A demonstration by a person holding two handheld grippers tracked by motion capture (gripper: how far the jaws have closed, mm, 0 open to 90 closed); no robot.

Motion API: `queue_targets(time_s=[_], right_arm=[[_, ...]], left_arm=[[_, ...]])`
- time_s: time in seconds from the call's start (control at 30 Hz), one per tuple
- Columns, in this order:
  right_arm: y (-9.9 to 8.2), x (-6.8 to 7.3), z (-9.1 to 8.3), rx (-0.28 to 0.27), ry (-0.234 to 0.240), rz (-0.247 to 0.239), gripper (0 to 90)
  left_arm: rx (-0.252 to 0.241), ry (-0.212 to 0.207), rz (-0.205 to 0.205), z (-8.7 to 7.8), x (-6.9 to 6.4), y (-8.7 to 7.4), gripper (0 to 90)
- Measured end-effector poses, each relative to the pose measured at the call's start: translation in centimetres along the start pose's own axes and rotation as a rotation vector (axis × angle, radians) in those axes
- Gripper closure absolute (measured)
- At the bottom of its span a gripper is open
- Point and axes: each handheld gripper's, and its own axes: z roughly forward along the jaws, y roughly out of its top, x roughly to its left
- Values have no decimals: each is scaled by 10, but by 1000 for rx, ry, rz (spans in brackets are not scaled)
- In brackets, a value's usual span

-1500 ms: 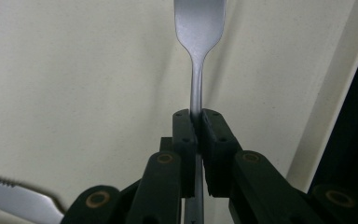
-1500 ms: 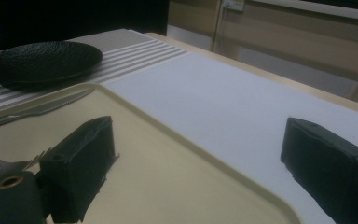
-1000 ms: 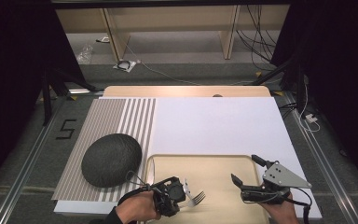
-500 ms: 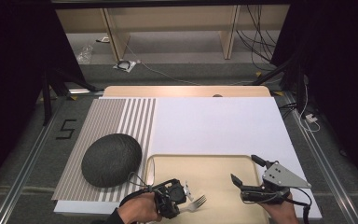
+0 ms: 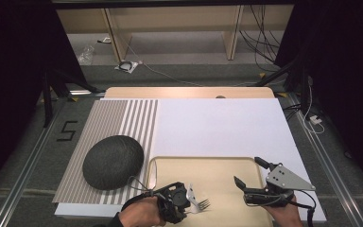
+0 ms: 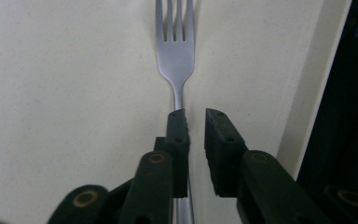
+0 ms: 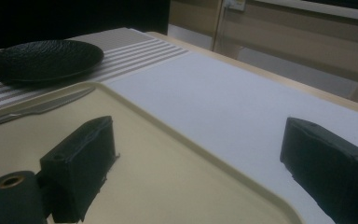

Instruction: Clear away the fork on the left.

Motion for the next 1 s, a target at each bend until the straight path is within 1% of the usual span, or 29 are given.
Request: queue_targets(time_s=[0.13,0.2,0.3,0.4,0.67,0.8,0.87,0.9,1.0], right_arm=[[0,0,0,0,-1,-2,111],[0,0,0,1,0,-1,111],[0,0,0,1,-1,-1,111],[0,0,0,1,-1,-1,112],[0,1,0,5,1,-1,112],[0,1,0,4,2,-5,112],[0,1,0,5,2,-5,112],[0,1,0,5,2,-6,112],[0,1,0,5,1,-8,113]], left_arm=[[-10,-3,16,6,-5,1,876],[-2,-2,31,9,-7,1,882],[2,1,40,12,-8,1,891],[1,1,39,14,-8,0,892],[0,18,34,18,-5,-2,891],[-8,11,25,19,-3,-3,891],[-8,18,24,19,-1,-3,891],[-17,26,13,19,1,-4,891],[-20,25,8,19,3,-5,891]])
